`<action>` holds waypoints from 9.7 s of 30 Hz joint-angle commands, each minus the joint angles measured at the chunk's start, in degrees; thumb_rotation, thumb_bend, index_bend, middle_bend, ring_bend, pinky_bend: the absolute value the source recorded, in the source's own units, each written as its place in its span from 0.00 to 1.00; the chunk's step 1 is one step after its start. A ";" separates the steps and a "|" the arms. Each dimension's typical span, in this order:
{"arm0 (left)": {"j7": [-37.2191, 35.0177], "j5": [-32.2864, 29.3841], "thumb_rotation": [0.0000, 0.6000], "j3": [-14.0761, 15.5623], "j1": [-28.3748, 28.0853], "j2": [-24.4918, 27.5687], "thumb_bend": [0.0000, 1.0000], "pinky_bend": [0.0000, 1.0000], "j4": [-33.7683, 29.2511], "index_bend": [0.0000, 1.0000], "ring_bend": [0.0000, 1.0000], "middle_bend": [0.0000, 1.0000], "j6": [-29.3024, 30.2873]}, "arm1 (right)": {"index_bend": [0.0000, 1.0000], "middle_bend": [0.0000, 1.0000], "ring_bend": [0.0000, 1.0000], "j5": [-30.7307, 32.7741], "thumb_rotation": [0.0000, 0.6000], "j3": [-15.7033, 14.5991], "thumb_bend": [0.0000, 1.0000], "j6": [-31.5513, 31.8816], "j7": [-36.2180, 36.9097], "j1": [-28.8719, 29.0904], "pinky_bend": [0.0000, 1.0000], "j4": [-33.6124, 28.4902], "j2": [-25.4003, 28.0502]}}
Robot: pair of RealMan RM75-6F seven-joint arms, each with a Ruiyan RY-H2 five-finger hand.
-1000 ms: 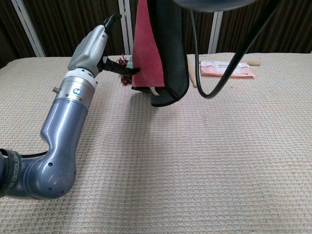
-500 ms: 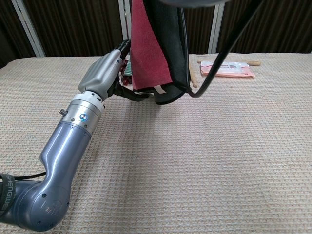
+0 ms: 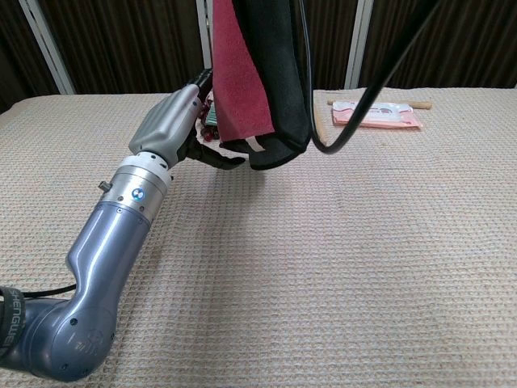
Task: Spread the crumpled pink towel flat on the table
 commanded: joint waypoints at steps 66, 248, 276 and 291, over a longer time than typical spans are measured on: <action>-0.04 -1.19 1.00 -4.51 0.76 15.00 0.28 0.00 -6.26 0.38 0.00 0.00 3.04 | 0.57 0.14 0.00 1.17 1.00 -3.16 0.55 -1.01 4.31 -5.68 0.00 -2.18 1.05; 5.67 7.89 1.00 18.05 26.14 21.51 0.19 0.00 -38.03 0.24 0.00 0.00 -5.21 | 0.02 0.00 0.00 -18.91 1.00 -33.12 0.50 -8.28 12.18 -41.99 0.00 -17.07 3.04; 22.31 16.60 1.00 26.68 33.67 46.35 0.44 0.00 -69.00 0.06 0.00 0.00 0.98 | 0.00 0.00 0.00 -40.29 1.00 -46.45 0.58 -3.93 31.59 -55.38 0.00 -24.53 13.21; 40.08 21.46 1.00 32.72 34.48 49.02 0.84 0.00 -78.51 0.04 0.00 0.00 -5.31 | 0.00 0.00 0.00 -54.38 1.00 -55.30 0.58 -5.30 56.30 -66.03 0.00 -15.45 23.25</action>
